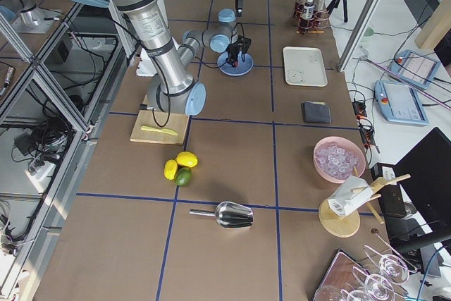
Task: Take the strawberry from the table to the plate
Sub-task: 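Lower the strawberry onto the plate and open the right gripper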
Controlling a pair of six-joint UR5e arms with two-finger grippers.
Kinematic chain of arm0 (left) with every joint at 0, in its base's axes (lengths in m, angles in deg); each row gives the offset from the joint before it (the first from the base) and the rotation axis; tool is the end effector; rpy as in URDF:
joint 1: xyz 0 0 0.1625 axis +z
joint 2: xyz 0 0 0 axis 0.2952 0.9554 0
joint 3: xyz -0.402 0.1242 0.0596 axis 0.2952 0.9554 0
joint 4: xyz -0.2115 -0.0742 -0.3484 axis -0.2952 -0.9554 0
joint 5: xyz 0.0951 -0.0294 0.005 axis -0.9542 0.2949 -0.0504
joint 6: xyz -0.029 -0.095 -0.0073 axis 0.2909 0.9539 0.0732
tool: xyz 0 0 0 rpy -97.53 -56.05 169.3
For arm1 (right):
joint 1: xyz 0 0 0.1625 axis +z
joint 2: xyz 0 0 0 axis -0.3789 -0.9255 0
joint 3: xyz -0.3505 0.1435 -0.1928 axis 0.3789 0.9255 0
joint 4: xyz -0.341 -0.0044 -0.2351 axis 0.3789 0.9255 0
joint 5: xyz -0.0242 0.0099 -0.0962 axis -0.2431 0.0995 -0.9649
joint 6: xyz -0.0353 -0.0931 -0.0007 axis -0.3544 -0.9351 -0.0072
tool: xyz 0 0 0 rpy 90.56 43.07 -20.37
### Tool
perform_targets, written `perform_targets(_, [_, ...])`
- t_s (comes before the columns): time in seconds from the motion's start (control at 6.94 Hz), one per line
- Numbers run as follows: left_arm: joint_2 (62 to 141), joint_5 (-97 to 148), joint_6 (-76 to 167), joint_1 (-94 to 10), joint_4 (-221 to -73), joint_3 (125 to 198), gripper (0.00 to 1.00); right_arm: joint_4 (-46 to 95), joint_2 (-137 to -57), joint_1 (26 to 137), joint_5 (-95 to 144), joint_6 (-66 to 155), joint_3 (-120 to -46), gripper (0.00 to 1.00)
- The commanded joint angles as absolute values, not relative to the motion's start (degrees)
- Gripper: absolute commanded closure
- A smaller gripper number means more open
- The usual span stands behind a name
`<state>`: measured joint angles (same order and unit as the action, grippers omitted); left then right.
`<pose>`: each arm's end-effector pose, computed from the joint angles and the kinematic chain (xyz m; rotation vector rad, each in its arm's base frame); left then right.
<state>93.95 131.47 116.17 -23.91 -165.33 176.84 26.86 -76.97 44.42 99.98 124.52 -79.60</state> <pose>0.3582 -0.4092 0.3206 -0.0360 1.3397 -0.1225 -0.6178 -0.3797 0.2244 -0.0176 -0.8975 0.4044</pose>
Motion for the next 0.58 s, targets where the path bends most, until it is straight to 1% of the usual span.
perform_targets(0.0, [94.1, 131.4, 116.2, -23.7, -165.3, 176.5, 0.19, 27.0, -77.0, 44.3, 99.8, 124.5, -79.7, 0.0])
perform_targets(0.14, [94.0, 131.5, 116.1, -23.6, -165.3, 176.5, 0.19, 27.1, -77.1, 44.3, 100.1, 124.4, -80.6, 0.0])
perform_targets(0.29, [93.9, 131.4, 115.9, -23.8, -165.3, 176.4, 0.18, 27.1, -78.6, 44.9, 100.7, 124.4, -83.9, 0.0])
perform_targets(0.43, [93.0, 131.4, 115.5, -24.0, -165.2, 176.4, 0.18, 27.1, -84.1, 46.0, 102.1, 123.7, -90.7, 0.0])
